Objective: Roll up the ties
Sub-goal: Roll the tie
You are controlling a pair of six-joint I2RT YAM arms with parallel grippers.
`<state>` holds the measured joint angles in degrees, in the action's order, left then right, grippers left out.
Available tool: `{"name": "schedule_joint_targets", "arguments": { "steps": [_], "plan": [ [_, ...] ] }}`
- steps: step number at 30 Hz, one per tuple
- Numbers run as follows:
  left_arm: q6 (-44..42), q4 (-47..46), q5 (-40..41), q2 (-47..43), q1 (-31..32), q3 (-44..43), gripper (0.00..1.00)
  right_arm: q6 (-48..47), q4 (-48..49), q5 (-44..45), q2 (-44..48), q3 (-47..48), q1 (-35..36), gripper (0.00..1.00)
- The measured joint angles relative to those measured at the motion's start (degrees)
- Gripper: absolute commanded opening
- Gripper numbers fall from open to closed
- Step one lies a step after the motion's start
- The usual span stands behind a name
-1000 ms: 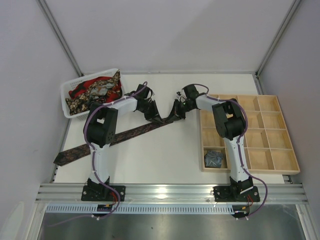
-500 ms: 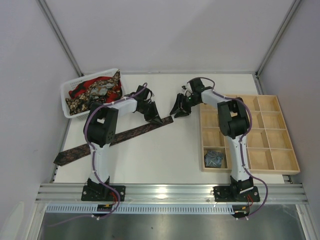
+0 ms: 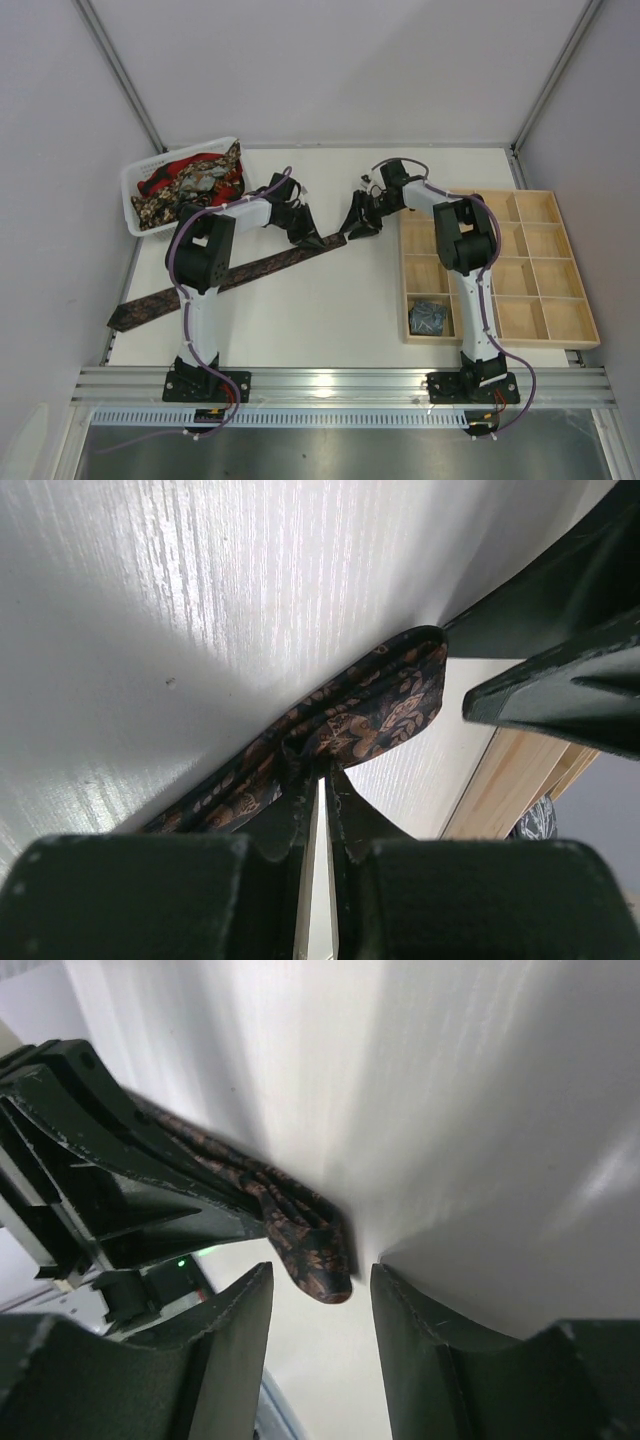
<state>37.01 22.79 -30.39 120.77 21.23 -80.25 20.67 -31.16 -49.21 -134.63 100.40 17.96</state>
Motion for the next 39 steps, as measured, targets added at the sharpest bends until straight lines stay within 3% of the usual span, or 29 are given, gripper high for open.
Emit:
{"name": "schedule_joint_targets", "arguments": {
  "steps": [11, 18, 24, 39],
  "plan": [
    [0.0, -0.74, -0.63, 0.0, -0.24, 0.48, 0.12, 0.26, 1.53, -3.48, -2.12, 0.0, 0.59, 0.35],
    [-0.04, -1.62, -1.57, 0.0, -0.63, 1.09, 0.12, 0.72, 2.4, -3.87, -2.62, 0.0, 1.11, 0.12],
    [-0.68, -1.97, -2.19, 0.0, -0.74, 1.46, 0.11, 2.62, 3.06, -3.87, -2.01, -0.76, 1.31, 0.0],
    [-1.25, -1.7, -4.37, -0.98, -1.31, 3.98, 0.11, 3.15, -2.01, 0.24, 0.9, 3.67, 10.56, 0.0]
  ]
}}
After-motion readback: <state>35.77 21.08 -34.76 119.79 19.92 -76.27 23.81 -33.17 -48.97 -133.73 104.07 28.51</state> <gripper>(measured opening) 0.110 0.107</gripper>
